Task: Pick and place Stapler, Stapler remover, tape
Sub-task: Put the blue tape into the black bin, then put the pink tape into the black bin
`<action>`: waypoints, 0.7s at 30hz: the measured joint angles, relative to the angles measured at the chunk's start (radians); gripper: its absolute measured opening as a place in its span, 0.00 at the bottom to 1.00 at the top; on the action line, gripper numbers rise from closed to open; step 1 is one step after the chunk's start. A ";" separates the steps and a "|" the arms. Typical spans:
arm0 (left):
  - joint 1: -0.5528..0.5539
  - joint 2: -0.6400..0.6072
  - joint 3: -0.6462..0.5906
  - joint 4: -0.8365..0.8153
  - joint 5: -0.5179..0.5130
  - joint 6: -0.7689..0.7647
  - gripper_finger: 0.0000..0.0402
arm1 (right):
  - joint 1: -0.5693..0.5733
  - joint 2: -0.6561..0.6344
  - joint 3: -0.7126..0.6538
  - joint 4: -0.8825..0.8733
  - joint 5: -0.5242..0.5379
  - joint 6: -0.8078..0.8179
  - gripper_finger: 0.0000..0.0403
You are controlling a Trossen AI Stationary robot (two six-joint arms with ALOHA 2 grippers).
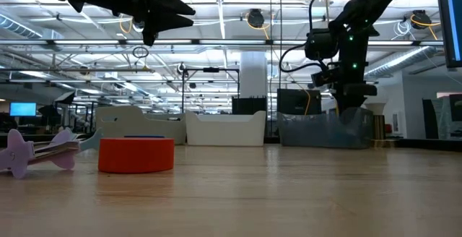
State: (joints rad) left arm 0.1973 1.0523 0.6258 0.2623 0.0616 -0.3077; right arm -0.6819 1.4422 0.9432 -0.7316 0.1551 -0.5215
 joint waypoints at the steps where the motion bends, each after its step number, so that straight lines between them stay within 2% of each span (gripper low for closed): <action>1: 0.000 0.000 0.000 0.000 0.000 0.000 0.31 | 0.000 0.000 0.000 0.000 0.000 -0.005 0.21; 6: 0.000 0.000 0.000 0.000 0.000 -0.001 0.31 | 0.000 0.000 0.000 -0.001 0.012 -0.018 0.28; 9: 0.000 0.000 0.000 0.001 0.000 -0.009 0.31 | 0.003 -0.009 0.000 0.006 0.068 -0.022 0.31; 12: 0.000 0.000 0.000 0.001 0.000 -0.015 0.31 | 0.010 -0.046 0.000 0.035 0.108 -0.021 0.32; 16: 0.000 0.000 0.000 0.002 0.000 -0.019 0.31 | 0.031 -0.136 0.000 0.089 0.101 -0.016 0.30; 19: 0.000 0.000 0.000 0.003 0.000 -0.020 0.31 | 0.053 -0.220 0.001 0.126 0.031 0.029 0.28; 21: 0.000 0.000 0.000 0.003 -0.001 -0.021 0.31 | 0.066 -0.278 0.001 0.166 -0.073 0.094 0.27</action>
State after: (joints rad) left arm 0.1970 1.0523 0.6258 0.2653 0.0604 -0.3283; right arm -0.6156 1.1637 0.9443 -0.5653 0.0816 -0.4276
